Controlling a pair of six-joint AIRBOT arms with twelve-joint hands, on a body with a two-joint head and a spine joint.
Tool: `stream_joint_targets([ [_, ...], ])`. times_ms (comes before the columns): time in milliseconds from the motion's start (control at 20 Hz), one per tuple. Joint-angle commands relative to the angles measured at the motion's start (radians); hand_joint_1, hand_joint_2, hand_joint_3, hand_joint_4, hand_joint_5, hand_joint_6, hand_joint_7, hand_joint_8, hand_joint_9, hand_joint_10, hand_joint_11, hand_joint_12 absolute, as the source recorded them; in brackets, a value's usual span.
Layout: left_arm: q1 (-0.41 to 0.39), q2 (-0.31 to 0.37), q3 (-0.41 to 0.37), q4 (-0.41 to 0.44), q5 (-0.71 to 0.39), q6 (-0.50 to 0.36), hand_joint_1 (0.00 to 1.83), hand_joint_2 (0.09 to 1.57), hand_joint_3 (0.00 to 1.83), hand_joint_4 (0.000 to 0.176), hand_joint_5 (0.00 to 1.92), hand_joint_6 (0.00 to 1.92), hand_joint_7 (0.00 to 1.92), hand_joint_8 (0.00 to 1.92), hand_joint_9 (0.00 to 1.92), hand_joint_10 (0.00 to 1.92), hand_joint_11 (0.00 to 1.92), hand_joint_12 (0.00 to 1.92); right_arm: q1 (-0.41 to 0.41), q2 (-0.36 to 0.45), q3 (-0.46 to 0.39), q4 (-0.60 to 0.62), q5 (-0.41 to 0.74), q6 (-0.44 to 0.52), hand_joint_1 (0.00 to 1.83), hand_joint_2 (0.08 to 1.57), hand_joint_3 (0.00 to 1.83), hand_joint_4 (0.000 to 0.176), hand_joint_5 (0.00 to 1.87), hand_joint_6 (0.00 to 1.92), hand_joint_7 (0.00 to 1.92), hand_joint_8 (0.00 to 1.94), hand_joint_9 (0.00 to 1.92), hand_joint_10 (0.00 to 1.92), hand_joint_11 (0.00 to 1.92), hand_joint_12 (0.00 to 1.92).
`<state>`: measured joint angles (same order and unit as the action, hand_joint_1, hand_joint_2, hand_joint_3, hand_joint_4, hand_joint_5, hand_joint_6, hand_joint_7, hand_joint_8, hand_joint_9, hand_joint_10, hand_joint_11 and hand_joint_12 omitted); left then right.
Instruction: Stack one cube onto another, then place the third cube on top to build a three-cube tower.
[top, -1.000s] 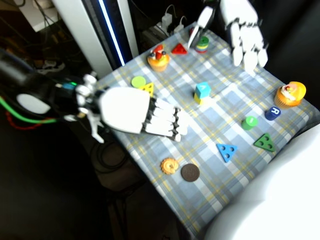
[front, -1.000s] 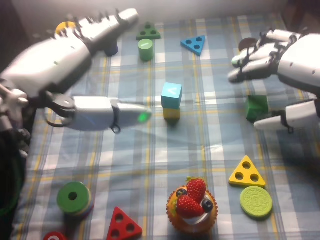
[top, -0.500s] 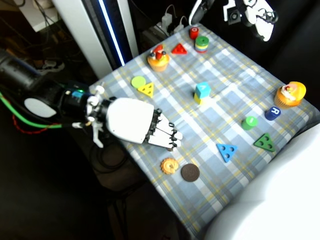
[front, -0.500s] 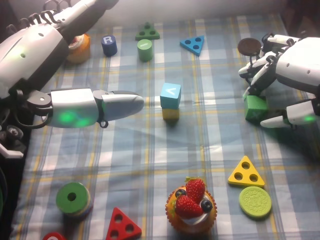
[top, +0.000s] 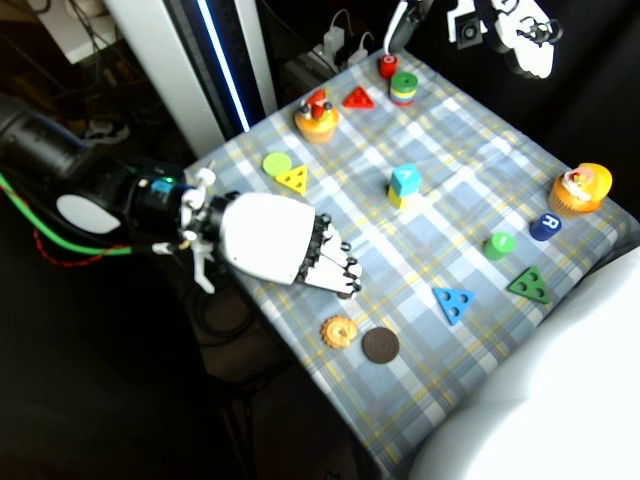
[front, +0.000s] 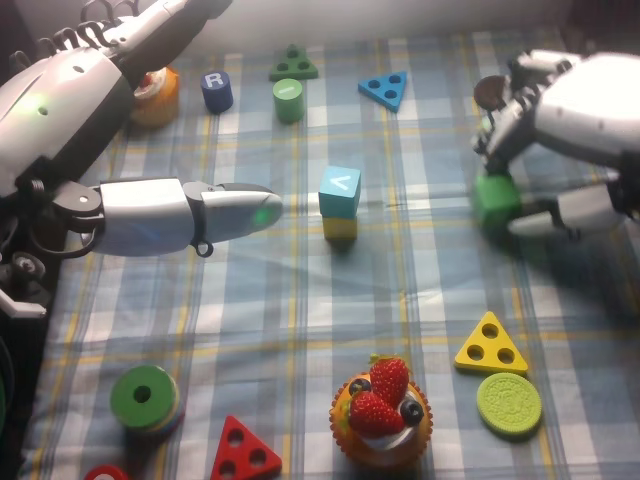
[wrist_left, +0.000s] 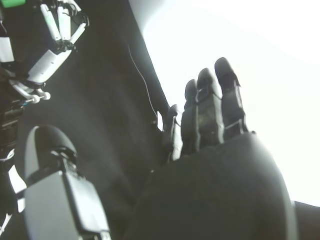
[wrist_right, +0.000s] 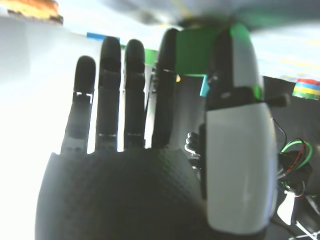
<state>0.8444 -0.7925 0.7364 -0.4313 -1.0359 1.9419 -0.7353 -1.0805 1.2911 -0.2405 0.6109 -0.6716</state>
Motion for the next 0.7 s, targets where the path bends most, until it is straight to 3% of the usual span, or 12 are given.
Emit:
stream_joint_targets([
  [0, -0.001, 0.009, 0.000, 0.024, -0.129, -0.006, 0.63, 0.82, 0.00, 0.176, 0.09, 0.00, 0.16, 0.00, 0.17, 0.00, 0.00, 0.38, 0.033, -0.001, 0.005, -0.011, 0.140, 0.024, 1.19, 1.03, 0.00, 0.000, 1.19, 0.61, 0.87, 0.01, 0.69, 0.01, 0.05, 1.22],
  [100, 0.003, 0.015, 0.000, 0.022, -0.130, -0.006, 0.65, 0.83, 0.00, 0.176, 0.09, 0.00, 0.13, 0.00, 0.13, 0.00, 0.00, 0.35, 0.090, -0.001, 0.016, -0.087, 0.152, 0.084, 1.19, 1.03, 0.00, 0.000, 1.18, 0.63, 0.86, 0.00, 0.68, 0.00, 0.00, 1.27],
  [300, 0.011, 0.024, -0.002, 0.022, -0.129, -0.006, 0.66, 0.80, 0.00, 0.176, 0.07, 0.00, 0.12, 0.00, 0.10, 0.00, 0.00, 0.20, 0.185, -0.057, 0.072, -0.224, 0.162, 0.207, 1.16, 1.07, 0.00, 0.000, 1.08, 0.81, 0.82, 0.00, 0.64, 0.00, 0.02, 1.15],
  [400, 0.015, 0.027, -0.002, 0.022, -0.129, -0.006, 0.63, 0.80, 0.00, 0.176, 0.07, 0.00, 0.10, 0.00, 0.08, 0.00, 0.00, 0.08, 0.222, -0.101, 0.112, -0.294, 0.162, 0.287, 1.19, 1.04, 0.00, 0.000, 1.15, 0.68, 0.86, 0.01, 0.68, 0.01, 0.07, 1.18],
  [600, 0.016, 0.029, -0.002, 0.023, -0.124, -0.006, 0.64, 0.81, 0.00, 0.176, 0.06, 0.00, 0.09, 0.00, 0.09, 0.00, 0.07, 0.12, 0.245, -0.142, 0.137, -0.346, 0.162, 0.334, 1.18, 1.05, 0.00, 0.000, 1.12, 0.73, 0.83, 0.00, 0.64, 0.00, 0.00, 1.19],
  [650, 0.015, 0.029, -0.002, 0.023, -0.122, -0.006, 0.65, 0.82, 0.00, 0.176, 0.05, 0.01, 0.09, 0.01, 0.10, 0.00, 0.02, 0.27, 0.247, -0.149, 0.138, -0.356, 0.162, 0.338, 1.19, 1.05, 0.00, 0.000, 1.13, 0.72, 0.84, 0.00, 0.64, 0.00, 0.00, 1.20],
])
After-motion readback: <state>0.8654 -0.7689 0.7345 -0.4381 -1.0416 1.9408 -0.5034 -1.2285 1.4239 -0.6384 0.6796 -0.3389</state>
